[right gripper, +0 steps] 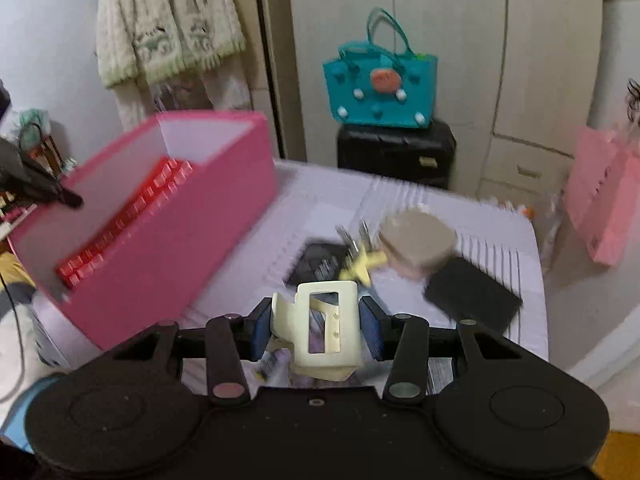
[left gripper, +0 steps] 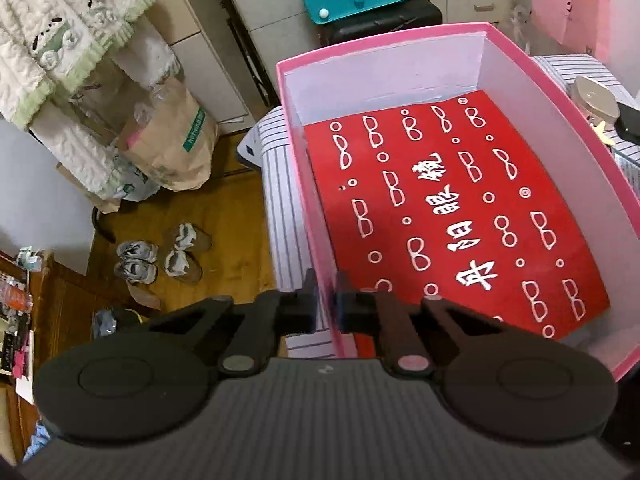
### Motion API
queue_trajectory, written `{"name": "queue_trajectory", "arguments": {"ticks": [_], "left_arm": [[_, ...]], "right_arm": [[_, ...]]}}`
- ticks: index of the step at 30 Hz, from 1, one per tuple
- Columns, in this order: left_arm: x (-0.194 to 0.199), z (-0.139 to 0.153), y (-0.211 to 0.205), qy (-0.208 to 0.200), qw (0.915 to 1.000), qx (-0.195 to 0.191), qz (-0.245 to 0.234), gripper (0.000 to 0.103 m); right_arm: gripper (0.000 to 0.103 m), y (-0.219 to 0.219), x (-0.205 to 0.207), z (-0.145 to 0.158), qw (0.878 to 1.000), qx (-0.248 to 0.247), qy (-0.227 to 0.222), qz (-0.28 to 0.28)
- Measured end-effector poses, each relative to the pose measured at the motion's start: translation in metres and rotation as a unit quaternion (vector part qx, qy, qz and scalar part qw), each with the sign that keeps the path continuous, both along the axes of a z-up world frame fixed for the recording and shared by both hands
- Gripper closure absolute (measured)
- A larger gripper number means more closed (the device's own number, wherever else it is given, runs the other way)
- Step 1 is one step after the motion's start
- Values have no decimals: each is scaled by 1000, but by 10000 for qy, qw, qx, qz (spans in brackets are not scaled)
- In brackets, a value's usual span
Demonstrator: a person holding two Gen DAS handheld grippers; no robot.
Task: Organize rigid objects
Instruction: 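Carry the hair clip into the pink box and open the right gripper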
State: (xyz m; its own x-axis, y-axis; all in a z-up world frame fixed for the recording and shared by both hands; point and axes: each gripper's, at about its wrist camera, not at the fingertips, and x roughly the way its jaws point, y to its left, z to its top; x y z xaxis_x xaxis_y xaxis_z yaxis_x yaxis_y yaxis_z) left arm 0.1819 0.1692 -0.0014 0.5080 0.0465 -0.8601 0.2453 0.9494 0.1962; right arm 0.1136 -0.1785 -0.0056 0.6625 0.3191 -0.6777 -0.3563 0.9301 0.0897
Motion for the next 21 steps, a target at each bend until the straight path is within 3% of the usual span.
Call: {"name": "queue_trajectory", "arguments": {"ticks": [5, 10, 15, 21], "left_arm": [[1, 2, -1, -118, 9999, 16, 44, 97], [1, 2, -6, -151, 9999, -31, -20, 97], [-2, 2, -14, -163, 9996, -104, -195, 97], [-1, 1, -9, -194, 9994, -156, -234, 97]], "right_arm": [[52, 29, 18, 39, 9955, 603, -171, 714], [52, 75, 40, 58, 9835, 989, 211, 1500], [52, 118, 73, 52, 9736, 1162, 707, 1832], [52, 158, 118, 24, 9661, 1251, 1414, 1759]]}}
